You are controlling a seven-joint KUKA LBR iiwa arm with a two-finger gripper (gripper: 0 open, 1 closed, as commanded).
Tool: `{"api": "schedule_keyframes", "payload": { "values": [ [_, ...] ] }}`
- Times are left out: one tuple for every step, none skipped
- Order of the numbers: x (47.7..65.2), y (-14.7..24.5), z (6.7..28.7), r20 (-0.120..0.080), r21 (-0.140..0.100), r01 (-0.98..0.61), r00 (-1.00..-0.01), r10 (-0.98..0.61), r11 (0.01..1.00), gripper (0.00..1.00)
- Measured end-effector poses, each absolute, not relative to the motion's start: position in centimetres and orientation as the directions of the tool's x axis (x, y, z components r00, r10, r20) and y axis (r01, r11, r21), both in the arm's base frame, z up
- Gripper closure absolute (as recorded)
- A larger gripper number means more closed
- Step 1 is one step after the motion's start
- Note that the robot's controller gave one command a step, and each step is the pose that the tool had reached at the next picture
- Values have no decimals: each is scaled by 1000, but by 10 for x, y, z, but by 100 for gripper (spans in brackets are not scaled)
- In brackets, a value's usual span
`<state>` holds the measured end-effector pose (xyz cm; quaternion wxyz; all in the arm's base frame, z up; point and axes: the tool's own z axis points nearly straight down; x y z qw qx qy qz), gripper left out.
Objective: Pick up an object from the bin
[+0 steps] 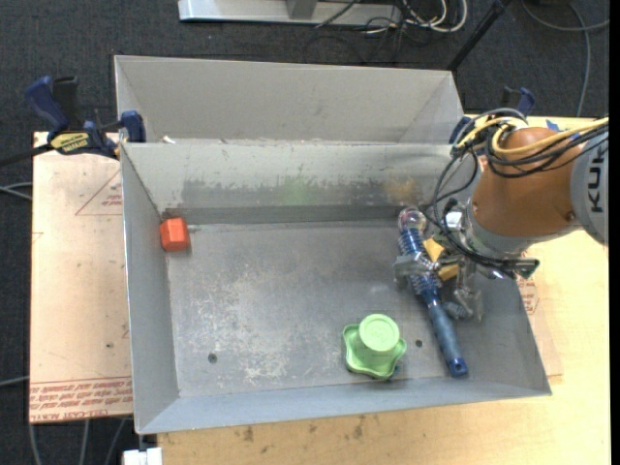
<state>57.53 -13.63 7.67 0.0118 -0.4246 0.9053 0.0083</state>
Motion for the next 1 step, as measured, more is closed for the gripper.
{"api": "schedule_keyframes", "payload": {
  "values": [
    [570,-144,72,-12,6,-772,-636,-771,636,100]
  ]
}}
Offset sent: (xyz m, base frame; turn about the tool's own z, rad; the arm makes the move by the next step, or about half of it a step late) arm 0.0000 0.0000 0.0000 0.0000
